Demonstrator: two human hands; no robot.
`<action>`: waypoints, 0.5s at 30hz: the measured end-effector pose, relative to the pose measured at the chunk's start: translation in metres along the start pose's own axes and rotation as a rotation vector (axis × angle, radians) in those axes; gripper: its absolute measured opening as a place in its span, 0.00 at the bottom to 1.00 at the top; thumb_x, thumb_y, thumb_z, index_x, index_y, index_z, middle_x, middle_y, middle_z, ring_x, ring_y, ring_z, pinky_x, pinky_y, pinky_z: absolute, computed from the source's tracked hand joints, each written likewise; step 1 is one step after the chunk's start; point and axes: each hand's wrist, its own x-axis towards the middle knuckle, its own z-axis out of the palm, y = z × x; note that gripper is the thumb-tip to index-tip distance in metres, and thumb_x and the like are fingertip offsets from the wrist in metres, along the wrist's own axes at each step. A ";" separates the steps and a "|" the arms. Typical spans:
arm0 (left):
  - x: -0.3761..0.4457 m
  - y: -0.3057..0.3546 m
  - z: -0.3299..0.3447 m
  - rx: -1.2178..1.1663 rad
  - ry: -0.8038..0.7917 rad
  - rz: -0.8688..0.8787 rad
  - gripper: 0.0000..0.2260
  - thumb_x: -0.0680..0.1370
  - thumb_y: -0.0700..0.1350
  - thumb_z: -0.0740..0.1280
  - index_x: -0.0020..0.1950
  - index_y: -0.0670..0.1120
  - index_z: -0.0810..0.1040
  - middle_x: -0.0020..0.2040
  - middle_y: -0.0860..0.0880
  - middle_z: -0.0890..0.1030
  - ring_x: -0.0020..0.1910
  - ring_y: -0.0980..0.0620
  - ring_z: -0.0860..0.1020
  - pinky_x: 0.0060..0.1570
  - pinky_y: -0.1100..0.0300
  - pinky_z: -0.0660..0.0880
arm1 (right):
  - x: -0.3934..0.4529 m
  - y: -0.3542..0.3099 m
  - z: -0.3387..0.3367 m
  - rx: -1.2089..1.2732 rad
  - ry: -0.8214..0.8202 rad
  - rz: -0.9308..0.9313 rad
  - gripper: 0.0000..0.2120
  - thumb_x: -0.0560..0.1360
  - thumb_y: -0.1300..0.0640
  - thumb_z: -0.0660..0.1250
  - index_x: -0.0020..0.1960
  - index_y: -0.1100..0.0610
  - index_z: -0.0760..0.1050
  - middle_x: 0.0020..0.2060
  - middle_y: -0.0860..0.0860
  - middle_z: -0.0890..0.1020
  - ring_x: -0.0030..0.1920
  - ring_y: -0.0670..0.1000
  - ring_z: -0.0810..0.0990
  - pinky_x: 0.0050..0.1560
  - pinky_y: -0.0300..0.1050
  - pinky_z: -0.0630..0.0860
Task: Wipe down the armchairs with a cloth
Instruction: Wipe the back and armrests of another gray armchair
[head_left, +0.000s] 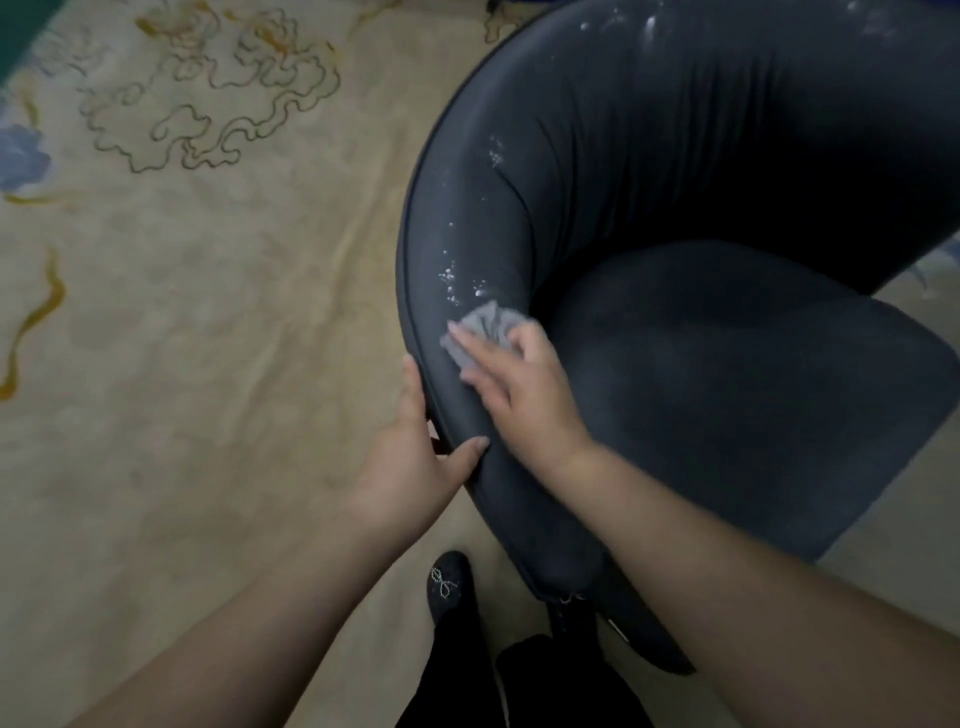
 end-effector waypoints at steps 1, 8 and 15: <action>0.002 0.000 0.000 -0.013 0.002 -0.028 0.49 0.72 0.53 0.73 0.78 0.55 0.39 0.55 0.57 0.76 0.45 0.53 0.81 0.47 0.57 0.79 | 0.020 0.002 0.001 -0.017 -0.010 -0.013 0.21 0.73 0.61 0.70 0.65 0.50 0.76 0.46 0.52 0.66 0.48 0.53 0.72 0.57 0.46 0.73; 0.026 0.008 -0.007 -0.094 0.033 -0.069 0.51 0.69 0.57 0.74 0.78 0.56 0.39 0.73 0.56 0.67 0.61 0.66 0.68 0.59 0.63 0.72 | 0.041 0.021 -0.007 0.012 -0.072 0.002 0.22 0.74 0.63 0.68 0.66 0.49 0.74 0.48 0.55 0.67 0.52 0.56 0.72 0.62 0.42 0.70; 0.032 0.012 -0.012 -0.075 -0.017 -0.071 0.55 0.67 0.54 0.77 0.78 0.54 0.37 0.75 0.54 0.64 0.65 0.57 0.71 0.62 0.57 0.73 | 0.034 0.021 -0.011 -0.036 -0.116 -0.144 0.20 0.72 0.66 0.70 0.62 0.52 0.77 0.46 0.58 0.70 0.49 0.56 0.73 0.59 0.35 0.69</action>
